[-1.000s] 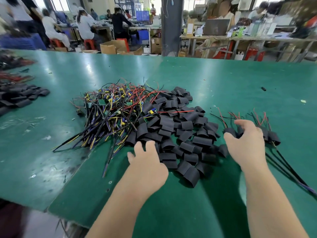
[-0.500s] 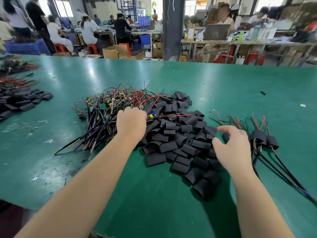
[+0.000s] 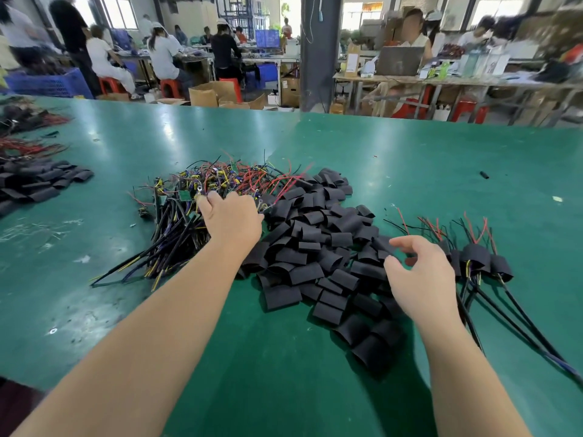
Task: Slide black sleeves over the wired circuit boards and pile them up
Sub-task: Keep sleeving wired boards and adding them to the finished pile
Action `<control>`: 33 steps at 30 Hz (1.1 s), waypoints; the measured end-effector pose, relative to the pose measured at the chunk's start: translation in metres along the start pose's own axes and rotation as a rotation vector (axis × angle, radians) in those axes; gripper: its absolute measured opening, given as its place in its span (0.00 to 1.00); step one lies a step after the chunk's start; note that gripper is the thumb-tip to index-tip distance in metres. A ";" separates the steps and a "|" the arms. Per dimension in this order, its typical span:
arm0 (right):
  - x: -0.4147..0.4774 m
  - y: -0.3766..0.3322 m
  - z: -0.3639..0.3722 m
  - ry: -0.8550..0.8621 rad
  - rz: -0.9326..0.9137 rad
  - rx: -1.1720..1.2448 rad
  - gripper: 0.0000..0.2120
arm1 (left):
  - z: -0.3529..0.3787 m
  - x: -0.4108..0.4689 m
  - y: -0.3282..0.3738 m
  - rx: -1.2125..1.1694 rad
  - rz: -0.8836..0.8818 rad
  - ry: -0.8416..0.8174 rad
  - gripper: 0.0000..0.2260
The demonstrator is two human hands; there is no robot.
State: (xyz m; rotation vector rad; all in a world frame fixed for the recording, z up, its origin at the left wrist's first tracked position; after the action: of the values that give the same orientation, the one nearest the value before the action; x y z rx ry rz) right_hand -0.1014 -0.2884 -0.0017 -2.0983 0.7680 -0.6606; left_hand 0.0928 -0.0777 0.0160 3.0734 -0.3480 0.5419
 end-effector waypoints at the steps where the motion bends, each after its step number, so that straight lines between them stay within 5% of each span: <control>1: 0.000 0.000 0.000 0.002 -0.003 0.003 0.10 | -0.008 0.001 -0.002 -0.026 0.006 0.071 0.11; 6: -0.003 -0.003 0.001 -0.002 0.032 0.069 0.08 | -0.051 0.000 -0.009 -0.202 0.095 0.439 0.08; 13: -0.004 -0.005 0.010 -0.157 0.161 0.219 0.09 | -0.085 -0.014 0.000 -0.348 0.329 0.352 0.08; 16: -0.013 -0.014 0.019 -0.418 0.242 0.590 0.09 | -0.096 -0.041 0.013 -0.511 0.597 0.418 0.07; 19: -0.025 -0.028 0.028 -0.656 0.278 0.992 0.23 | -0.096 -0.067 0.027 -0.557 0.811 0.427 0.09; 23: -0.030 -0.039 0.034 -0.683 0.297 1.243 0.23 | -0.088 -0.084 0.039 -0.528 1.016 0.396 0.08; 28: -0.030 -0.038 0.033 -0.544 0.261 1.156 0.09 | -0.077 -0.089 0.037 -0.774 0.870 0.243 0.06; 33: -0.027 -0.036 0.027 -0.540 0.195 1.125 0.10 | -0.068 -0.091 0.042 -0.894 0.728 0.188 0.07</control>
State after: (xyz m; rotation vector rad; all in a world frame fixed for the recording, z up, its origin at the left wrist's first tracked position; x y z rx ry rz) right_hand -0.0912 -0.2377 0.0075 -1.0486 0.1748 -0.2624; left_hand -0.0225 -0.0966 0.0480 1.9628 -1.2904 0.4743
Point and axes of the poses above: each hand's wrist, its own x-axis towards the middle knuckle, its own z-axis out of the palm, y = z × x, the point moved 3 cm from there along x, towards the middle knuckle, and after that the axes turned 5 degrees about z, right-handed, at the moved point
